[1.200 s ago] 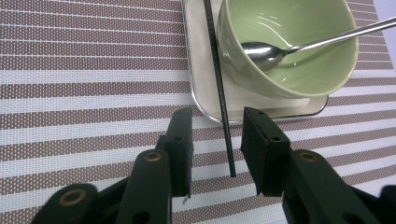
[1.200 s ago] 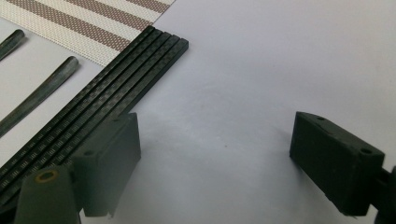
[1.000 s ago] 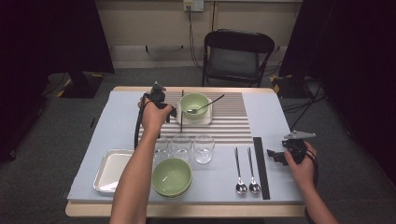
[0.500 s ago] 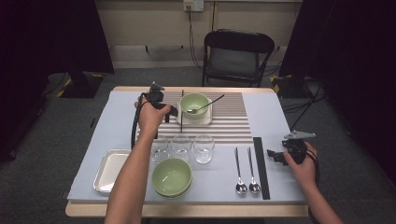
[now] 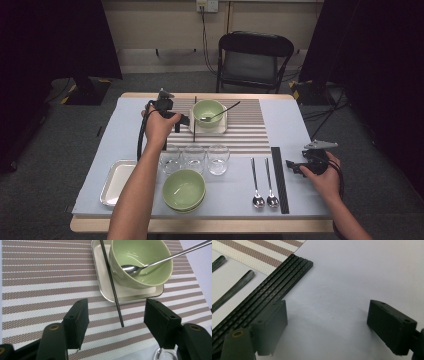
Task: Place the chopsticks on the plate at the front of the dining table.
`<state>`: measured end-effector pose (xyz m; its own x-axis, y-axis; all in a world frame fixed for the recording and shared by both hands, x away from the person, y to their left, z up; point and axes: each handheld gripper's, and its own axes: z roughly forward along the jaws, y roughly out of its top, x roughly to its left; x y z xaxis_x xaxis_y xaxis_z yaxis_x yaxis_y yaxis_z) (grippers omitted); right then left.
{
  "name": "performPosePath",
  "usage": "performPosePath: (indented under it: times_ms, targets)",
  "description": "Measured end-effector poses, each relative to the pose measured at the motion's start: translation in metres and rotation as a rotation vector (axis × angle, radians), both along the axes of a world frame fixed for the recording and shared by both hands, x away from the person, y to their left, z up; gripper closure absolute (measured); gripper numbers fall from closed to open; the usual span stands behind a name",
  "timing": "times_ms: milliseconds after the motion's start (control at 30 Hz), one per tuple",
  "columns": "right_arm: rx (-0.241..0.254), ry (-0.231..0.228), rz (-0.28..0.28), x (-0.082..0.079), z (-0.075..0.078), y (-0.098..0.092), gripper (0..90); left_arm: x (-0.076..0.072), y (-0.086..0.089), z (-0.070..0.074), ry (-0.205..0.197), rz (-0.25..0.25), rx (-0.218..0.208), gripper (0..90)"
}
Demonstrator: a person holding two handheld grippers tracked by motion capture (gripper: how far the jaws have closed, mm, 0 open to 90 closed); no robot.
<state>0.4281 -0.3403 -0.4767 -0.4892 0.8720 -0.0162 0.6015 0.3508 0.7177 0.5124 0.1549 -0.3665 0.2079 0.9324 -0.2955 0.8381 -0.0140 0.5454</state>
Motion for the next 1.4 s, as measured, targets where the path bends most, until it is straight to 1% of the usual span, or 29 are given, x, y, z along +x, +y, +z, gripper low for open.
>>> performPosePath:
  times_ms: [67, 100, 200, 367, 433, 500, 567, 633, 667, 800, 867, 967, 1000, 1033, 1067, 1100, 1133, 1233, 1267, 1333, 1400]
  targets:
    - [-0.001, 0.000, -0.002, 0.000, 0.000, 0.000, 15.9, -0.001, 0.001, 0.000, -0.003, -0.004, -0.002, 36.6]
    - [-0.001, 0.000, -0.003, 0.000, 0.000, 0.000, 15.9, -0.001, 0.000, -0.001, -0.002, 0.002, -0.004, 36.5]
    - [-0.002, 0.000, -0.007, 0.000, 0.000, 0.000, 15.9, -0.002, 0.001, -0.001, 0.003, -0.002, 0.001, 36.5]
    - [0.001, 0.010, -0.016, 0.000, 0.001, 0.001, 16.3, -0.004, -0.002, -0.001, 0.001, -0.011, 0.001, 36.5]
    - [0.000, 0.019, -0.016, 0.001, 0.003, 0.002, 18.7, -0.004, -0.003, -0.001, 0.001, -0.015, 0.007, 36.4]
    - [0.008, 0.026, -0.008, 0.002, 0.005, 0.004, 21.9, -0.004, -0.003, -0.001, 0.003, -0.016, 0.001, 36.4]
    - [0.016, 0.025, -0.002, 0.003, 0.007, 0.007, 22.4, -0.004, -0.003, -0.002, 0.007, -0.017, 0.005, 36.4]
    - [0.008, 0.034, 0.009, 0.005, 0.010, 0.010, 22.2, -0.004, -0.003, -0.002, 0.004, -0.013, 0.006, 36.4]
    - [0.012, 0.037, 0.007, 0.005, 0.010, 0.012, 22.3, -0.003, -0.003, -0.002, 0.007, -0.015, 0.001, 36.4]
    - [0.023, 0.040, 0.006, 0.007, 0.015, 0.018, 26.4, -0.004, -0.004, -0.003, 0.007, -0.014, 0.003, 36.4]
    - [0.028, 0.040, 0.006, 0.007, 0.018, 0.022, 31.3, -0.004, -0.004, -0.003, 0.007, -0.012, 0.004, 36.4]
    - [0.027, 0.048, -0.018, 0.006, 0.023, 0.027, 41.0, -0.004, -0.003, -0.003, 0.008, -0.013, 0.008, 36.4]
    - [0.038, 0.058, -0.018, 0.006, 0.024, 0.028, 42.9, -0.004, -0.003, -0.004, 0.009, -0.012, 0.007, 36.4]
    - [0.052, 0.068, -0.040, 0.006, 0.025, 0.030, 43.8, -0.004, -0.003, -0.004, 0.007, -0.010, 0.014, 36.4]
    - [0.053, 0.071, -0.050, 0.006, 0.026, 0.031, 46.7, -0.004, -0.002, -0.004, 0.009, -0.012, 0.015, 36.4]
    - [0.057, 0.087, -0.061, 0.006, 0.027, 0.033, 49.5, -0.004, -0.002, -0.004, 0.010, -0.012, 0.012, 36.4]
    - [0.062, 0.096, -0.069, 0.006, 0.028, 0.034, 49.9, -0.004, -0.002, -0.004, 0.010, -0.010, 0.008, 36.4]
    - [0.079, 0.121, -0.085, 0.007, 0.029, 0.039, 55.8, -0.004, -0.002, -0.005, 0.011, -0.009, 0.011, 36.4]
    - [0.075, 0.127, -0.086, 0.008, 0.029, 0.040, 59.7, -0.004, -0.001, -0.005, 0.011, -0.011, 0.012, 36.4]
    - [0.064, 0.129, -0.082, 0.009, 0.028, 0.042, 60.9, -0.004, -0.002, -0.006, 0.011, -0.012, 0.008, 36.4]
    - [0.056, 0.136, -0.087, 0.009, 0.027, 0.044, 64.6, -0.004, -0.002, -0.007, 0.011, -0.012, 0.008, 36.4]
